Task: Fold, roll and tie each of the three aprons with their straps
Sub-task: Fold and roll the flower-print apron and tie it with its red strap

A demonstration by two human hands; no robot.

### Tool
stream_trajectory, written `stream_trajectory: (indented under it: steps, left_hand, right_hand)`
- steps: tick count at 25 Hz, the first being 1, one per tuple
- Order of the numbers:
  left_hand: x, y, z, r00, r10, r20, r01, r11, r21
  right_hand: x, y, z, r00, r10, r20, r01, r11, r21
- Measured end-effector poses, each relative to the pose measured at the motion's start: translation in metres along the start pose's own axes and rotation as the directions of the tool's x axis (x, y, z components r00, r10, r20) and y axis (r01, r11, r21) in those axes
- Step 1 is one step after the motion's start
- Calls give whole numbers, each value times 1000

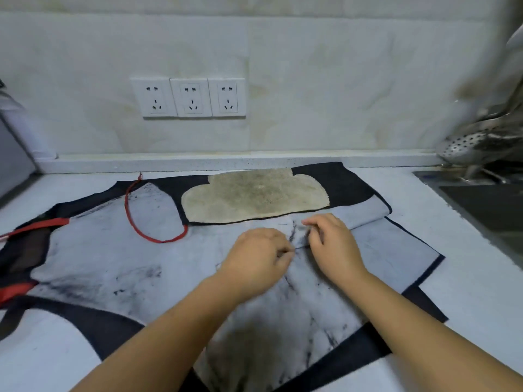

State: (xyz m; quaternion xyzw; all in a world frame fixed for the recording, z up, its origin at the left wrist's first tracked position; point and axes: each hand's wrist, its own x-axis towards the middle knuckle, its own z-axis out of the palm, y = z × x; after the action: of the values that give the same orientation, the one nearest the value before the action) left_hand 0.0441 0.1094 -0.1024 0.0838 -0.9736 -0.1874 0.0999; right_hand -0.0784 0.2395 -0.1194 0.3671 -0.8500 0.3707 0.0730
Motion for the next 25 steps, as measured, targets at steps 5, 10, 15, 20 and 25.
stream_trajectory:
  steps: [5,10,15,20,25]
  left_hand:
    - [-73,53,-6,959,54,280,-87,990,108]
    - [-115,78,-17,938,-69,340,29,992,121]
    - [-127,78,-41,944,-106,311,62,987,149]
    - [-115,48,-90,898,-276,342,371,893,-254]
    - [-90,-4,-148,748,-358,559,606,711,-356]
  right_hand:
    - [-45,-20,-41,957,1,289,44,988,-148]
    - [-80,-45,-80,680,91,728,77,978,-194]
    - [-100,-52,-86,641,125,757,211,920,-331]
    - [-83,-70,-105,803,153,576,186,854,-486]
    - [-18,-101,-138,524,434,733,154,798,-583]
